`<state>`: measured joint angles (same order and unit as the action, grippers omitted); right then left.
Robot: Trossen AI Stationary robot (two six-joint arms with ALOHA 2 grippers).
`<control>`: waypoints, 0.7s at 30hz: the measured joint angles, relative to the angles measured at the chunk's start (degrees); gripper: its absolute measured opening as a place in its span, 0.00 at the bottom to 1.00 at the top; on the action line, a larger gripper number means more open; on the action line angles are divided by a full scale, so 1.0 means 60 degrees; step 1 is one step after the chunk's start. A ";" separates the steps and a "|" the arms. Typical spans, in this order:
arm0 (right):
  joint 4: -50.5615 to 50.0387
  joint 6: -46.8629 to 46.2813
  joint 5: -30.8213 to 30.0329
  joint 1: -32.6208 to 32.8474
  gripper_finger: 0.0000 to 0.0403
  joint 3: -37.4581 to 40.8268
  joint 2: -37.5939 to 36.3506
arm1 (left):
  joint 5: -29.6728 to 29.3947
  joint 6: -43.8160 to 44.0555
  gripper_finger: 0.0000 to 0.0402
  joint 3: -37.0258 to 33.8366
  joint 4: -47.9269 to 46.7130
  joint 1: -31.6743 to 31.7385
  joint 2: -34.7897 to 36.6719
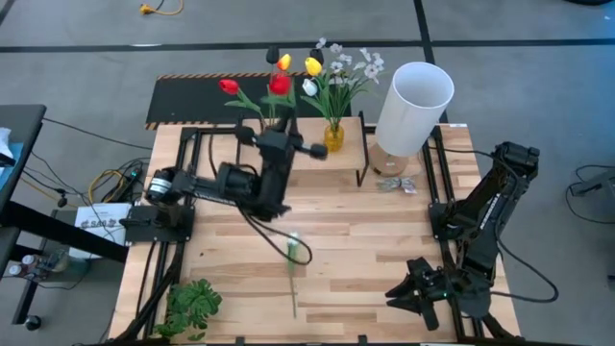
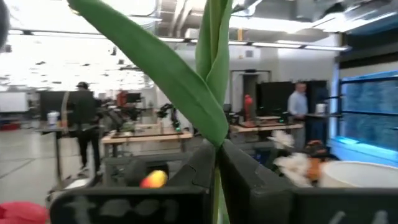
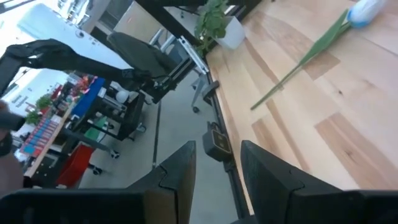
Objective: Pick and place flowers into a vace then onto a shelf
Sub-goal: Put the red tulip into the red flower vase
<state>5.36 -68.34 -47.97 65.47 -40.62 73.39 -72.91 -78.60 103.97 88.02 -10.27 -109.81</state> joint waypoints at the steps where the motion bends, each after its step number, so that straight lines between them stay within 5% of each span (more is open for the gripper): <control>1: 0.0063 0.0064 -0.0012 0.0000 0.29 0.0000 0.0000 | -0.0042 -0.0016 0.00 -0.0130 0.0000 0.0119 0.0138; 21: 0.0263 0.0398 -0.0151 -0.0412 0.29 0.0000 0.0000 | -0.0688 0.1883 0.00 -0.4109 0.0122 0.1588 0.2656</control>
<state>6.94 -65.95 -48.88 63.00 -40.62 73.38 -77.04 -67.30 79.32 88.75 -0.74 -93.88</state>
